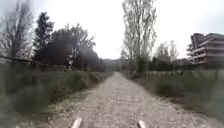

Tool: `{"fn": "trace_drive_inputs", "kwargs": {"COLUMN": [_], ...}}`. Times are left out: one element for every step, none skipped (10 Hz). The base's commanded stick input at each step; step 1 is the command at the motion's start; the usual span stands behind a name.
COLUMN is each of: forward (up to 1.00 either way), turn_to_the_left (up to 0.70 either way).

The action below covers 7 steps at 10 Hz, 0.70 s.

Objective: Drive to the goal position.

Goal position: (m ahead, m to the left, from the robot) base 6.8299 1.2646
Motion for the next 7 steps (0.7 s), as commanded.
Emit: {"fn": "trace_drive_inputs", "kwargs": {"forward": [1.0,1.0,1.0,1.0,1.0,1.0,1.0], "turn_to_the_left": [0.0,0.0,0.0,-0.33,-0.4,-0.33,0.0]}}
